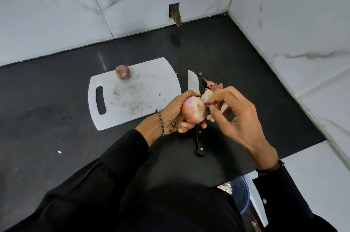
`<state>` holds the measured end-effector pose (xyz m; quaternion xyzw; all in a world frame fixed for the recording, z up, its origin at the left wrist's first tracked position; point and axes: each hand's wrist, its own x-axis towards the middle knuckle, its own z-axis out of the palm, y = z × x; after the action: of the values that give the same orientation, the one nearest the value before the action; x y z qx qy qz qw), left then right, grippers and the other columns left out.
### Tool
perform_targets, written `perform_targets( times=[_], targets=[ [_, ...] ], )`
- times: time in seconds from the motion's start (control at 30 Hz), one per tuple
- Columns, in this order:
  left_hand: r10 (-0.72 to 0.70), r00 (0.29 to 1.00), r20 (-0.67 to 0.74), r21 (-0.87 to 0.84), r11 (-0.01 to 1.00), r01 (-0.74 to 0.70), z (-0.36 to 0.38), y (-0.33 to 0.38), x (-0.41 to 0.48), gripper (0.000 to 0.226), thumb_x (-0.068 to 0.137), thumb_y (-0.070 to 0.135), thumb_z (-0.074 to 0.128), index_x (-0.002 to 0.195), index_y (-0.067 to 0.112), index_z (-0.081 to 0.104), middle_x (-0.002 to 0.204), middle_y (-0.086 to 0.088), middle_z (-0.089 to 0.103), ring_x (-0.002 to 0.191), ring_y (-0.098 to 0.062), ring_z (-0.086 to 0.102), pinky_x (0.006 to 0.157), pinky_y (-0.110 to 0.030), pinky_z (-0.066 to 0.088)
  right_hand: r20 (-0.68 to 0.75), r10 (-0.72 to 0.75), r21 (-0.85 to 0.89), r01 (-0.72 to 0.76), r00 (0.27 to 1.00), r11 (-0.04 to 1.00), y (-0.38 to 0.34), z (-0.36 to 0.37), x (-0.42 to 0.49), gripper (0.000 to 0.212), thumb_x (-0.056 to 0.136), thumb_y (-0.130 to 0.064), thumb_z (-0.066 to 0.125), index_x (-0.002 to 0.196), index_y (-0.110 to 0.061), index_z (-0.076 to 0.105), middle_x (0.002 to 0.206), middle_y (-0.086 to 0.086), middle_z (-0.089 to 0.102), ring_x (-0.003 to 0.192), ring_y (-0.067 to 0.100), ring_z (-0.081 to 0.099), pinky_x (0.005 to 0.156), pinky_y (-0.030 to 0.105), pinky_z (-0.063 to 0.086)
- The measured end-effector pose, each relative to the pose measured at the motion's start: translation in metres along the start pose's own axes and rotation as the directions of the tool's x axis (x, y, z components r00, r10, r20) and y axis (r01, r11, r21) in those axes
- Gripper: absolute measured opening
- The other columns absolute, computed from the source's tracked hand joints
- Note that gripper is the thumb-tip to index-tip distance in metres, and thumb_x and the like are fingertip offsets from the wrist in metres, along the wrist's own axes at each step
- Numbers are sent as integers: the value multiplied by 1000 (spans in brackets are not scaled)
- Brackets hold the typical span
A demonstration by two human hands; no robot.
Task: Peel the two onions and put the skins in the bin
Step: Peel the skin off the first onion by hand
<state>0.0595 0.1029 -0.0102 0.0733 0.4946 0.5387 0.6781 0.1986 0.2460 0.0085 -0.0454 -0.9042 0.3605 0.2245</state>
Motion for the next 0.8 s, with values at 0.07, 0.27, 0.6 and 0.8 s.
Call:
perform_targets(
  times=[0.07,0.27,0.6,0.8],
  targets=[
    [9,1000,18,-12,1000,-9,0,0,1,62,95,57,34,84,4,63,79,-20,63,33,-10,37,33,-15,35,40,10,41,-12,999,999,-1,3,-2,18,89,-23,61,99,-16,74,107,-11,58,89,15,62,68,39,55],
    [15,999,34,-88,996,-12,1,1,0,58,94,55,36,83,5,63,75,-18,61,32,-9,35,31,-15,28,-47,117,166,-108,992,980,-9,11,-3,41,86,-6,57,124,-13,67,126,-1,53,111,17,57,81,24,52],
    [35,978,-206,131,991,-8,18,4,-1,64,93,66,39,91,8,65,76,-17,67,39,-13,42,39,-18,40,-109,266,264,-230,958,937,-7,17,-9,21,97,-17,58,114,-16,70,118,-8,65,108,16,64,85,30,54],
    [189,929,-317,315,945,-85,22,-2,-1,69,86,75,44,97,10,66,82,-17,65,47,-13,42,40,-19,34,32,301,326,-295,953,898,-1,12,-18,19,99,-25,65,116,-20,72,114,-12,70,112,17,65,93,39,54]
  ],
)
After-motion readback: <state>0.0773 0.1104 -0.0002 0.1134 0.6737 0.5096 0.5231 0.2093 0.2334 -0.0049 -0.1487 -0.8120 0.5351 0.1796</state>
